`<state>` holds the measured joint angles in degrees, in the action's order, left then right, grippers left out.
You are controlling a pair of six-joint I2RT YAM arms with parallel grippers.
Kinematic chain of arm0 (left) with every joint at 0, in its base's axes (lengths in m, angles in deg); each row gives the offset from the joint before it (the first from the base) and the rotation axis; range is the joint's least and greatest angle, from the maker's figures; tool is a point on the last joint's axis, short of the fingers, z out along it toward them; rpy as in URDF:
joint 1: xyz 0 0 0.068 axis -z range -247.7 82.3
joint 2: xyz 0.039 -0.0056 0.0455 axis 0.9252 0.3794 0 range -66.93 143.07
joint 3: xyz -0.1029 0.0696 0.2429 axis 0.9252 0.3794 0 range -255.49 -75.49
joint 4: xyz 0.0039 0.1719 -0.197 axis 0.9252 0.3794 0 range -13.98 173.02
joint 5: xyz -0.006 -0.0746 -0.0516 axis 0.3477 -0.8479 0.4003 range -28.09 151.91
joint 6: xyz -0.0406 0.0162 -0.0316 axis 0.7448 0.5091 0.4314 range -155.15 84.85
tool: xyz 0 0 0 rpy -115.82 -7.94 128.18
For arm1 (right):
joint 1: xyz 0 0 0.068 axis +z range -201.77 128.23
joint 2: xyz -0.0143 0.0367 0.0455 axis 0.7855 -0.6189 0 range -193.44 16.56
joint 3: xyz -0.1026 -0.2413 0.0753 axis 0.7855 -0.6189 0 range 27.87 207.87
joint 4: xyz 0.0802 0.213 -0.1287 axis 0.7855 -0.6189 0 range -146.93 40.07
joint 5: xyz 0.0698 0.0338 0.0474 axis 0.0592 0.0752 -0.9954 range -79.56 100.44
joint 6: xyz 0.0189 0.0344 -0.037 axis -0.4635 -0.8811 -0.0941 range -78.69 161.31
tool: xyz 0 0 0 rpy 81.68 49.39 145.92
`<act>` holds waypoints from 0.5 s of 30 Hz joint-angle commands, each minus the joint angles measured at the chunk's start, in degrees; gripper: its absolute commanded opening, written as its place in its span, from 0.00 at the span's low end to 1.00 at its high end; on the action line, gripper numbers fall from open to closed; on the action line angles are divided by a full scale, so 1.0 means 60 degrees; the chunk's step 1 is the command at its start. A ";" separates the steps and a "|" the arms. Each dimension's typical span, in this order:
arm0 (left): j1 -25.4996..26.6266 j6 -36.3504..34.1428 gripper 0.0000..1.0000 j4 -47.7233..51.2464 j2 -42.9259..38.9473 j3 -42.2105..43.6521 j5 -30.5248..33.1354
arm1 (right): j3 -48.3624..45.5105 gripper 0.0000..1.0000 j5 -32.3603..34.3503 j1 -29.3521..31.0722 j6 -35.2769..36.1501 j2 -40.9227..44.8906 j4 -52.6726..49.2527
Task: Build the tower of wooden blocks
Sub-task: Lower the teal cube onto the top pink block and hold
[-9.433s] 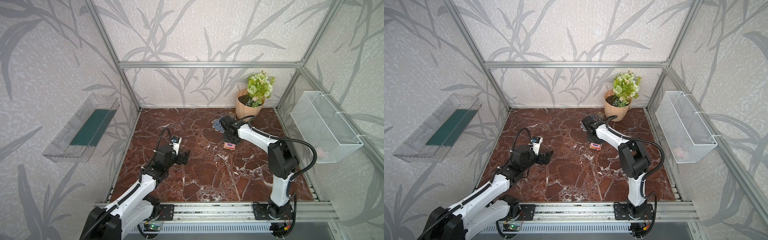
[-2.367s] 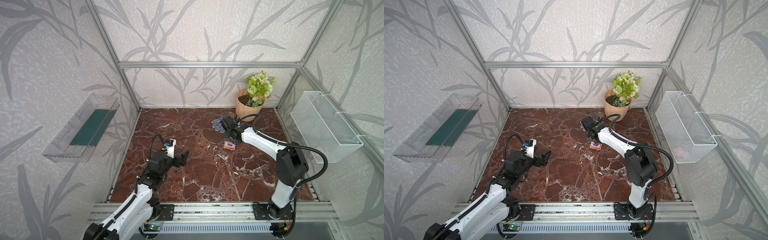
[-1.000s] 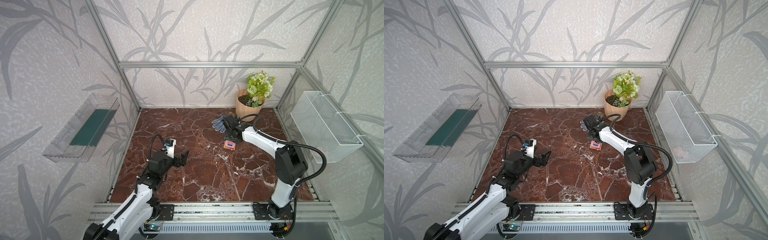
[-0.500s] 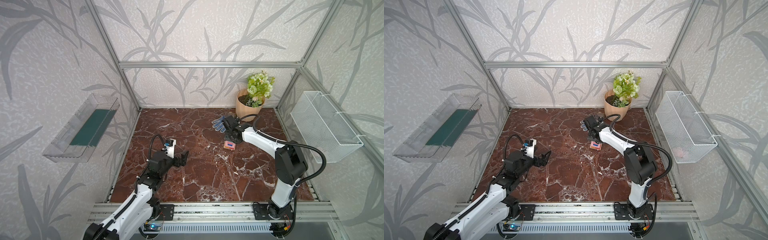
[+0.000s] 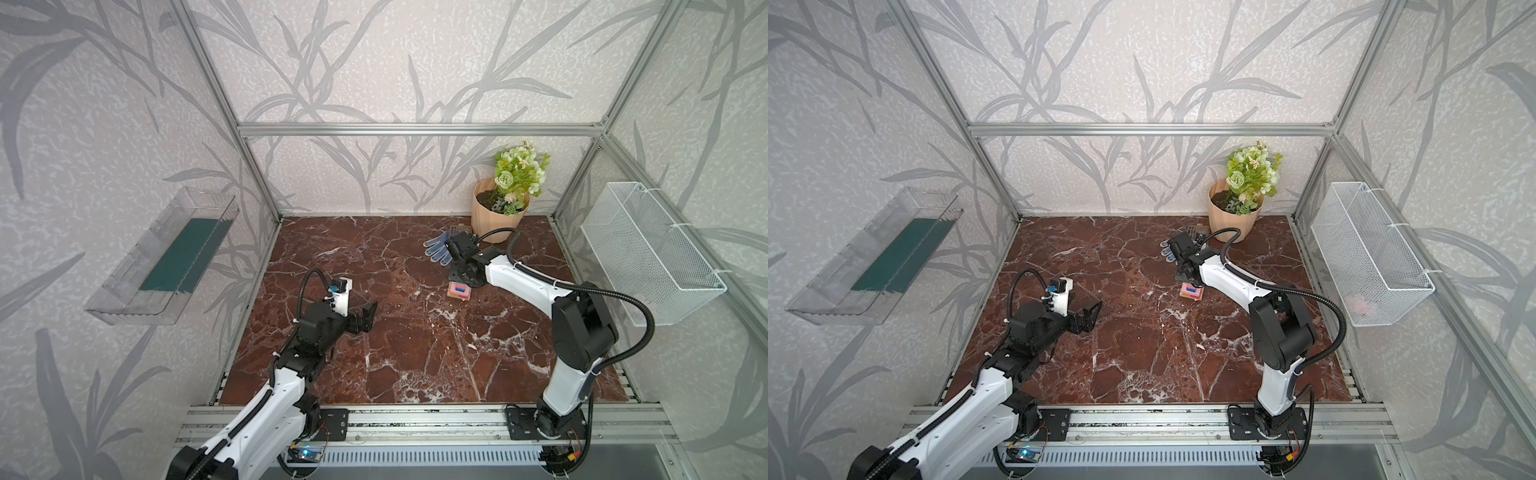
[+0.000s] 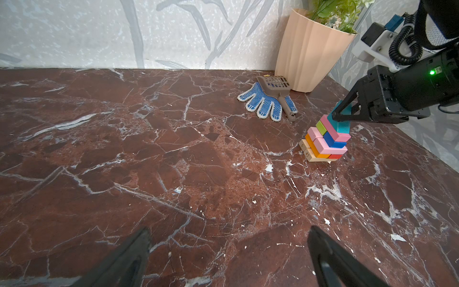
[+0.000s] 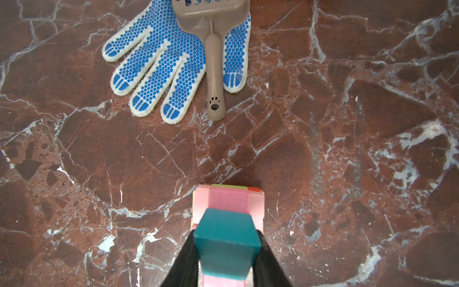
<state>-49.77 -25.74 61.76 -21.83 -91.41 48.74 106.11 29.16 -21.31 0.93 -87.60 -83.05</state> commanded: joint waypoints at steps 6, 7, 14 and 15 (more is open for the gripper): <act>-0.0030 -0.0196 0.99 -0.0261 -0.0052 0.0031 -0.0076 | -0.0079 0.01 -0.0087 -0.0090 0.0156 0.0261 0.0055; -0.0023 -0.0201 0.99 -0.0264 -0.0049 0.0026 -0.0076 | -0.0096 0.03 -0.0080 -0.0088 0.0165 0.0252 0.0057; -0.0030 -0.0194 0.99 -0.0270 -0.0053 0.0020 -0.0076 | -0.0162 0.29 0.0027 -0.0093 0.0053 0.0357 0.0017; -0.0030 -0.0203 0.99 -0.0270 -0.0061 0.0020 -0.0076 | -0.0174 0.31 0.0082 -0.0095 0.0035 0.0376 -0.0025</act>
<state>-49.77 -25.76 61.76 -21.83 -91.41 48.74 105.82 28.81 -21.46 1.28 -87.44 -82.57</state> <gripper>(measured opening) 0.993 0.319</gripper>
